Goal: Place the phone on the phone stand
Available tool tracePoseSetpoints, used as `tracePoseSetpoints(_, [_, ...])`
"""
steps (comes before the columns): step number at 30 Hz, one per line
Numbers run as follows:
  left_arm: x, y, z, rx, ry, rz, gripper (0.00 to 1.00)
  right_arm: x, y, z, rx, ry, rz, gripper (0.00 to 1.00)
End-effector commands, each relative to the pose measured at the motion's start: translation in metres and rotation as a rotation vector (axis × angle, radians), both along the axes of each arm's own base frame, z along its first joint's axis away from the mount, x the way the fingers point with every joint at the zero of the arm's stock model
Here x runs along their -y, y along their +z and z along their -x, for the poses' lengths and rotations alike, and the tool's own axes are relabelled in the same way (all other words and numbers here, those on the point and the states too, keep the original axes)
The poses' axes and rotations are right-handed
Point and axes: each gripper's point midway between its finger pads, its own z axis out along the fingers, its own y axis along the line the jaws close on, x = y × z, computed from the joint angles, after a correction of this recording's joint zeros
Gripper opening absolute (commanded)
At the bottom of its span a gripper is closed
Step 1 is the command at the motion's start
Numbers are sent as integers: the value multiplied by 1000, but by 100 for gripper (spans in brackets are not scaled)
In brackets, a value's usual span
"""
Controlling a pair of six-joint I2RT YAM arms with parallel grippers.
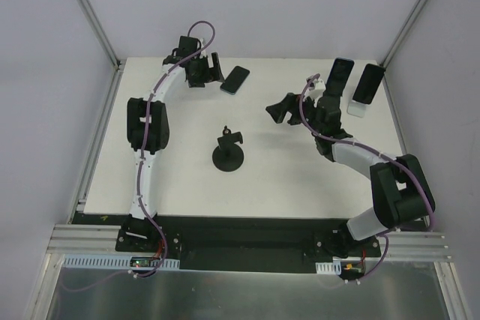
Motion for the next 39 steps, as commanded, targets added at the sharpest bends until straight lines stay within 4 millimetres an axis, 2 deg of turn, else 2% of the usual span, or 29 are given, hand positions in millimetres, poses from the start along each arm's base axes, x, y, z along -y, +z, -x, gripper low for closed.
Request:
tracePoseSetpoints(1, [3, -4, -27, -24, 80, 95, 86, -4, 24, -6, 52, 29, -82, 97])
tracePoseSetpoints(2, [6, 2, -34, -14, 98, 123, 86, -2, 24, -8, 49, 25, -89, 97])
tracePoseSetpoints(4, [8, -14, -41, -34, 119, 142, 86, -3, 24, -8, 45, 33, -103, 96])
tracePoseSetpoints(8, [10, -30, -50, -77, 204, 231, 83, -3, 19, -13, 17, 33, -124, 97])
tracePoseSetpoints(10, [12, -30, -55, -61, 210, 250, 78, -3, 16, -15, -3, 36, -134, 97])
tracePoseSetpoints(11, [12, -33, -54, -55, 207, 240, 73, -2, 15, -17, -13, 33, -144, 97])
tracePoseSetpoints(13, [15, -25, -57, 2, 196, 197, 73, -4, 14, -18, -24, 43, -153, 97])
tracePoseSetpoints(14, [10, -28, -59, 38, 189, 131, 75, -3, 13, -19, -28, 40, -158, 97])
tracePoseSetpoints(18, [17, -31, -57, 53, 148, 104, 87, -1, 13, -20, -36, 38, -172, 97])
tracePoseSetpoints(20, [20, -33, -57, 43, 142, 121, 87, 0, 13, -20, -35, 40, -177, 97])
tracePoseSetpoints(21, [24, -41, -56, 25, 132, 136, 86, 0, 13, -21, -38, 39, -181, 97])
tracePoseSetpoints(23, [31, -38, -58, 19, 126, 172, 84, 0, 13, -21, -37, 42, -186, 97])
tracePoseSetpoints(24, [35, -46, -57, 3, 117, 185, 83, 1, 13, -21, -39, 40, -188, 97])
tracePoseSetpoints(30, [49, -49, -56, -2, 109, 194, 78, 2, 13, -22, -42, 40, -202, 97])
tracePoseSetpoints(33, [56, -49, -49, 7, 86, 152, 77, 3, 14, -22, -39, 43, -214, 97])
tracePoseSetpoints(39, [65, -53, -33, 24, 40, -9, 82, 6, 16, -23, -36, 37, -231, 97])
